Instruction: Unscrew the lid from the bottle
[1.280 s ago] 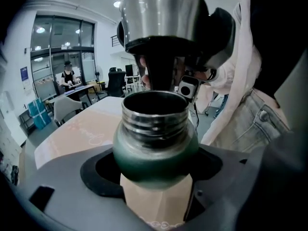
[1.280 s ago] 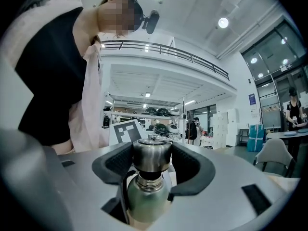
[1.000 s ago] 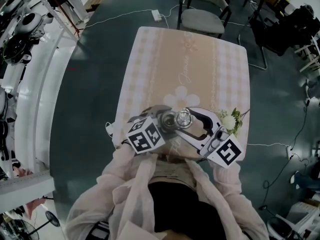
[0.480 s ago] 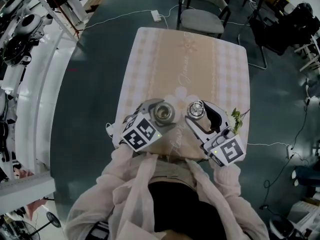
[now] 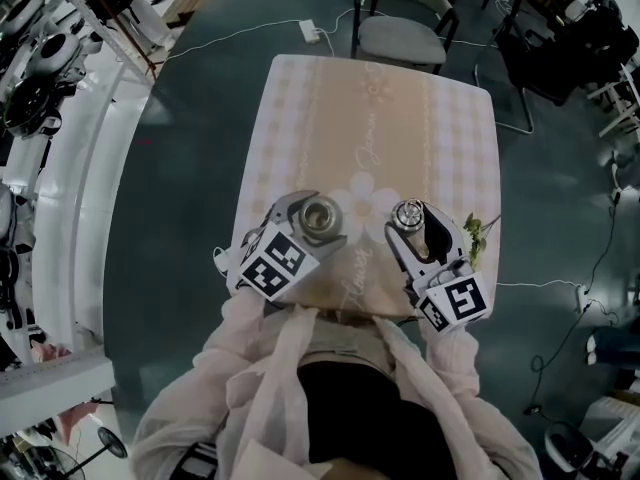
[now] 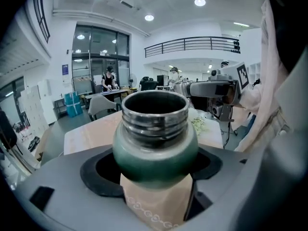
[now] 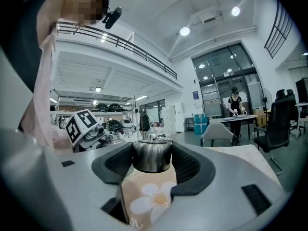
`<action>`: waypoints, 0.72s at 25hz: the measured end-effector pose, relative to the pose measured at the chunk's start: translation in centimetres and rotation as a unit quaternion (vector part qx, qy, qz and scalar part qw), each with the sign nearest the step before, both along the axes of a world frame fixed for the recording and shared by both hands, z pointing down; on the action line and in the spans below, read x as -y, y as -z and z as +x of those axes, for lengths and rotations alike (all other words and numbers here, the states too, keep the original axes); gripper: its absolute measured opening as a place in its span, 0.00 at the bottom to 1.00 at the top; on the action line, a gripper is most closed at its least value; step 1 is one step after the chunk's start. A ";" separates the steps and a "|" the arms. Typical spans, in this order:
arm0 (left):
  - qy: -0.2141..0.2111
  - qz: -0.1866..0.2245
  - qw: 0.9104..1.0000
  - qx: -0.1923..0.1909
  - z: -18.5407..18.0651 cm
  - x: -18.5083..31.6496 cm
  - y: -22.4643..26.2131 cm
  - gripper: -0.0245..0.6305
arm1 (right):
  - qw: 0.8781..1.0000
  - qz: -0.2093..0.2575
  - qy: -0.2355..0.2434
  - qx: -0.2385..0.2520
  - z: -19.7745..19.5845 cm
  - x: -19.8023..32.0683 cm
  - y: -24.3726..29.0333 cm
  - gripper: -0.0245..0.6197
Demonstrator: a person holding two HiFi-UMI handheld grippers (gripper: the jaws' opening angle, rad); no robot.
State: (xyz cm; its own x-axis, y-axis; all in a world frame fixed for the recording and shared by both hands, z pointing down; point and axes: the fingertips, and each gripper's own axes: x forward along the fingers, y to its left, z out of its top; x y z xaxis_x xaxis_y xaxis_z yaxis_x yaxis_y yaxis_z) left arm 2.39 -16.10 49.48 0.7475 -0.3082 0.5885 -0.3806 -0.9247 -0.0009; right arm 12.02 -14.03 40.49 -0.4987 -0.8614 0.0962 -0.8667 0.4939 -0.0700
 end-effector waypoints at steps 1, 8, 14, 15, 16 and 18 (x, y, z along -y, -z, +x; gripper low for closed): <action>0.001 0.000 1.000 -0.002 0.0 0.0 0.0 0.64 | 1.000 -0.003 -0.006 0.001 0.2 -0.1 -0.2 0.45; -0.004 -0.004 1.000 0.001 -0.1 -0.3 0.1 0.64 | 0.999 -0.018 -0.036 -0.005 1.3 -0.5 -1.3 0.45; -0.009 -0.009 1.000 0.002 0.0 -0.6 -0.3 0.64 | 0.998 -0.023 -0.050 -0.004 1.8 -0.6 -1.8 0.45; -0.009 -0.010 1.000 0.003 0.0 -0.7 -0.4 0.64 | 0.998 -0.023 -0.050 -0.005 1.8 -0.6 -1.8 0.45; -0.009 -0.011 1.000 0.003 -0.1 -0.7 -0.4 0.64 | 0.998 -0.024 -0.051 -0.007 1.8 -0.6 -1.8 0.45; -0.010 -0.010 1.000 0.002 -0.1 -0.8 -0.3 0.64 | 0.998 -0.026 -0.052 -0.009 1.6 -0.6 -1.8 0.45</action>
State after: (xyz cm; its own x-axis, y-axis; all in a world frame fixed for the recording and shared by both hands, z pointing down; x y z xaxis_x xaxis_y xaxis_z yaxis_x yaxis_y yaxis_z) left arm 2.30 -15.26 49.80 0.7515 -0.2806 0.5971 -0.3617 -0.9321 0.0173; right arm 13.67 -13.40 42.30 -0.4050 -0.9019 0.1499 -0.9142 0.3978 -0.0770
